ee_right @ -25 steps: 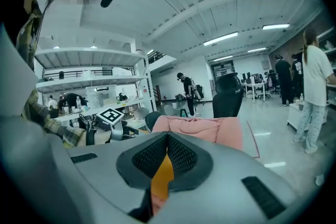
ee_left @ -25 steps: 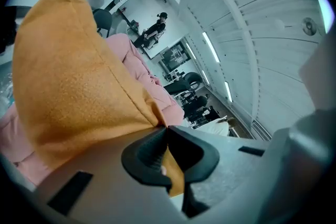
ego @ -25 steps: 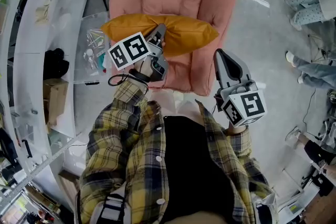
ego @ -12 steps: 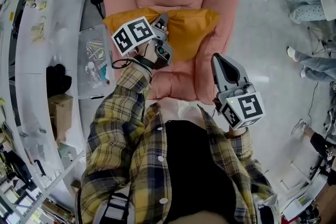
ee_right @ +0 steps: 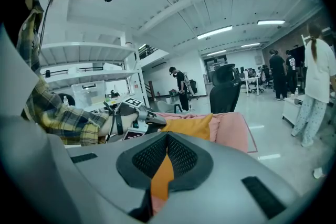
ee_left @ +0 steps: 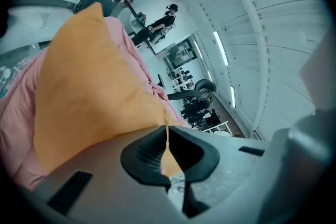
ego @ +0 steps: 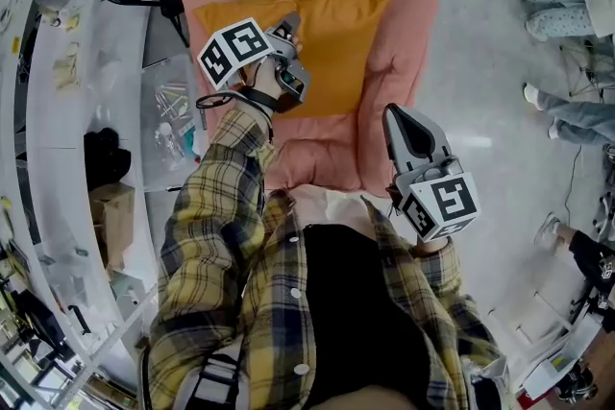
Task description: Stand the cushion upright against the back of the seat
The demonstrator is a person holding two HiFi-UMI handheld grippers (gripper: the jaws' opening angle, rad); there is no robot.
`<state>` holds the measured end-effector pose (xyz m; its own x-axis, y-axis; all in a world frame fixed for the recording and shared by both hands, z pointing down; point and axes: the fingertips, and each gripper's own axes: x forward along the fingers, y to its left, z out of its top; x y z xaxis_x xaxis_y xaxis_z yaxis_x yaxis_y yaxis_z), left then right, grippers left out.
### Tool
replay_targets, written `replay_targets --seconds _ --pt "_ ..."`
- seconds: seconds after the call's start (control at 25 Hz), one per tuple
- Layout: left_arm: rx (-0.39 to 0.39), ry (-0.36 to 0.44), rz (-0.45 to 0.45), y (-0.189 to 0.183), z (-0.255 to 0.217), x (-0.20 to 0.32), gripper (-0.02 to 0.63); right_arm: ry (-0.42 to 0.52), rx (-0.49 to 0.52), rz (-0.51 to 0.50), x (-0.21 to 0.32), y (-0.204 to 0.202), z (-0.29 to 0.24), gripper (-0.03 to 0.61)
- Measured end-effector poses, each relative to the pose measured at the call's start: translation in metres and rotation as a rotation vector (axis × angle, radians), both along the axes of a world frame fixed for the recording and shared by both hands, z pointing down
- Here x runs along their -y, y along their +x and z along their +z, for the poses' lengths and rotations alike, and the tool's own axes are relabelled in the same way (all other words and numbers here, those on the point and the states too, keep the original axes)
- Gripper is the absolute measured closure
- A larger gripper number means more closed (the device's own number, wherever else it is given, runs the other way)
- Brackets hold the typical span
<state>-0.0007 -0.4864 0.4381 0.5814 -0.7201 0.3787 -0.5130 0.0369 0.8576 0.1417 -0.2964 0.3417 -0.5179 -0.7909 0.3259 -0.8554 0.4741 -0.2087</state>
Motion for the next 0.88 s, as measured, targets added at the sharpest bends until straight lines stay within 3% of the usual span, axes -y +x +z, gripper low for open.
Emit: replay_targets --seconds 0.2,0.44,0.64,0.88 --pt "-0.052 -0.042 -0.02 -0.005 0.012 -0.013 0.595 0.0 -0.004 -0.005 -0.002 0.0 -0.005 0.561" --pt "-0.094 -0.001 -0.005 -0.001 0.003 -0.024 0.595 0.011 -0.003 -0.024 -0.005 -0.001 -0.005 0.561" --pt "-0.095 0.109 0.054 0.01 -0.03 -0.046 0.574 0.033 -0.001 -0.04 -0.016 0.002 -0.013 0.561" --pt "0.029 0.351 0.152 0.036 -0.084 -0.103 0.516 0.073 0.004 -0.057 -0.043 0.013 -0.025 0.561"
